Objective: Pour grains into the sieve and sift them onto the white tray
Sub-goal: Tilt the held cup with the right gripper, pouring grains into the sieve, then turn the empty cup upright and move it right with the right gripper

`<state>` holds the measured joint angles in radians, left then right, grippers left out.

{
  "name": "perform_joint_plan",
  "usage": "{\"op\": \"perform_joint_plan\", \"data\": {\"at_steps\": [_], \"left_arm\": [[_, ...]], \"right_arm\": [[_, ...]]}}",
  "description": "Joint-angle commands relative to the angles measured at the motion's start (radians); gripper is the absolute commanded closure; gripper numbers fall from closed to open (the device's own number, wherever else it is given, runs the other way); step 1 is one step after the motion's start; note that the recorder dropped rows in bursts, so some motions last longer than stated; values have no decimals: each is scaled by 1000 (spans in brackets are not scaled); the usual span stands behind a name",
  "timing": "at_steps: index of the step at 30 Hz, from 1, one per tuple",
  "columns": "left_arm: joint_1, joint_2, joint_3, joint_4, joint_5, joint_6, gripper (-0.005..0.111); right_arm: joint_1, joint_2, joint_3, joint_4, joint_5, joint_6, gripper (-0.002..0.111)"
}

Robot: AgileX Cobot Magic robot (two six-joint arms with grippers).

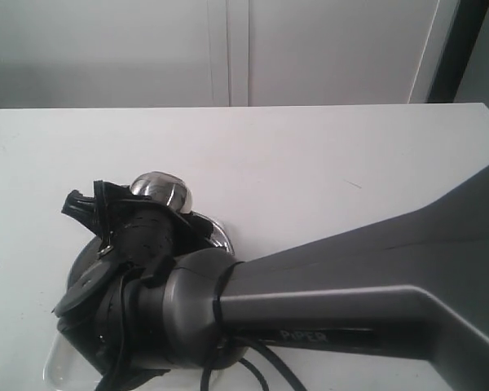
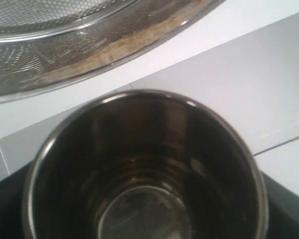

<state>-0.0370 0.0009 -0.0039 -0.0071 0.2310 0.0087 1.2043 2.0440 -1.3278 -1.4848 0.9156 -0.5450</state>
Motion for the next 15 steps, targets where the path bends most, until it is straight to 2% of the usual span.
{"op": "perform_joint_plan", "data": {"at_steps": [1,2,5,7,10,12,15], "left_arm": [[-5,-1,4,-10,2,-9,107],[-5,-1,4,-10,2,-9,107],[-5,-1,4,-10,2,-9,107],[-5,-1,4,-10,2,-9,107],[-5,-1,4,-10,2,-9,107],[-5,-1,4,-10,2,-9,107],[-5,-1,4,-10,2,-9,107]], "right_arm": [[-6,-11,-13,19,-9,40,108],[-2,-11,-8,17,8,-47,108],[-18,-13,-15,3,-9,135,108],[-18,-13,-6,7,11,12,108],[-21,-17,-8,21,-9,24,108],[-11,-17,-6,54,6,-108,108],[-18,-24,-12,4,-20,102,108]]}}
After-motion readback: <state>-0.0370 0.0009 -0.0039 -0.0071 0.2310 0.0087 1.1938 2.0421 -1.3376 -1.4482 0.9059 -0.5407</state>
